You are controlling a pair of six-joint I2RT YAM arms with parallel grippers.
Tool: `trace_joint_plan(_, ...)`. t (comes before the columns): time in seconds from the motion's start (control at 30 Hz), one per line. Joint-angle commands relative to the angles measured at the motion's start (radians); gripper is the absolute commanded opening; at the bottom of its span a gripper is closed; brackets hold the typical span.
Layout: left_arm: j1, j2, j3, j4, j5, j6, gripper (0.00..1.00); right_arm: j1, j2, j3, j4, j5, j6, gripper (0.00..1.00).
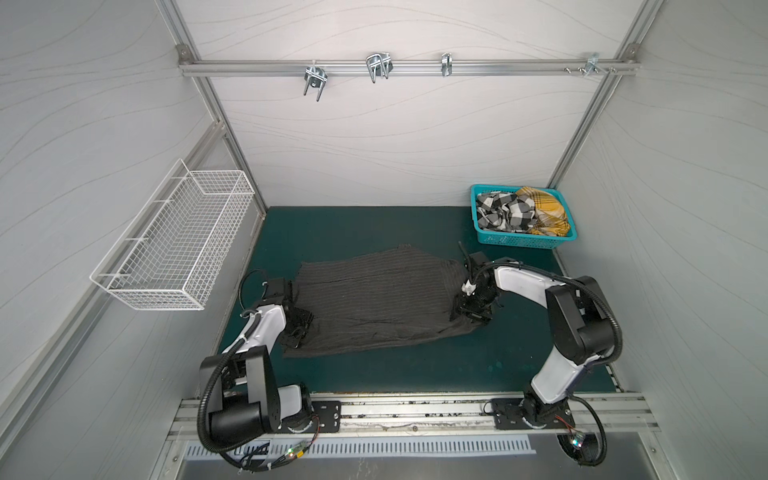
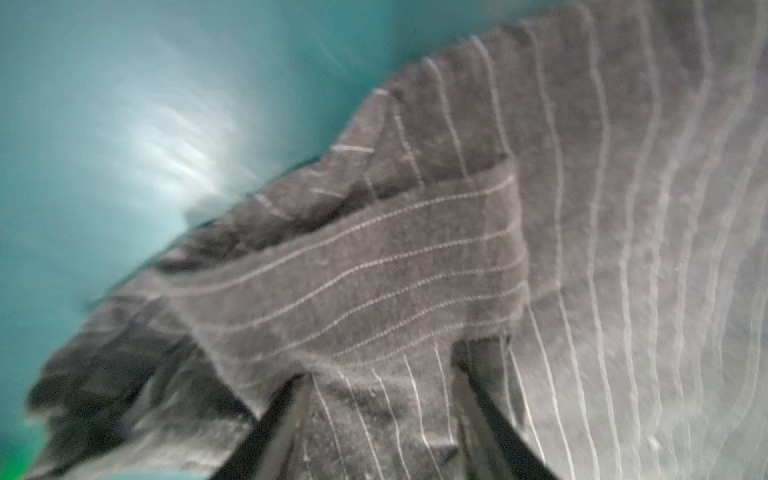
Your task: Fold and stack the long sleeve shirts
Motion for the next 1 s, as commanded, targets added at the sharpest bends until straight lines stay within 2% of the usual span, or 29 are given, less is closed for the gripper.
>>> trace_joint_plan(0.0, 0.009, 0.077, 0.112, -0.086, 0.022, 0.189, 0.58, 0.054, -0.09, 0.015, -0.151, 0.048, 0.044, 0.66)
trace_joint_plan(0.07, 0.008, 0.091, 0.139, -0.079, 0.072, 0.198, 0.56, 0.067, -0.133, 0.077, -0.207, 0.115, 0.027, 0.69)
trace_joint_plan(0.13, -0.003, 0.078, 0.173, -0.102, 0.075, 0.209, 0.55, 0.069, -0.168, 0.131, -0.225, 0.149, -0.006, 0.71)
trace_joint_plan(0.27, -0.028, 0.034, 0.229, -0.164, 0.053, 0.236, 0.54, 0.069, -0.151, 0.17, -0.211, 0.194, -0.081, 0.67)
trace_joint_plan(0.4, -0.027, 0.022, 0.242, -0.183, 0.082, 0.255, 0.51, 0.073, -0.12, 0.114, -0.135, 0.15, -0.116, 0.61)
trace_joint_plan(0.5, -0.027, 0.04, 0.23, -0.182, 0.088, 0.264, 0.48, 0.085, -0.1, 0.089, -0.088, 0.12, -0.115, 0.6)
trace_joint_plan(0.77, -0.026, 0.073, 0.169, -0.144, 0.106, 0.259, 0.47, 0.142, -0.033, 0.036, -0.014, 0.147, -0.117, 0.59)
trace_joint_plan(0.87, -0.026, 0.081, 0.154, -0.13, 0.111, 0.254, 0.46, 0.151, -0.02, 0.025, -0.01, 0.186, -0.118, 0.55)
trace_joint_plan(0.97, -0.027, 0.087, 0.147, -0.124, 0.112, 0.253, 0.45, 0.151, -0.026, 0.028, -0.017, 0.216, -0.109, 0.42)
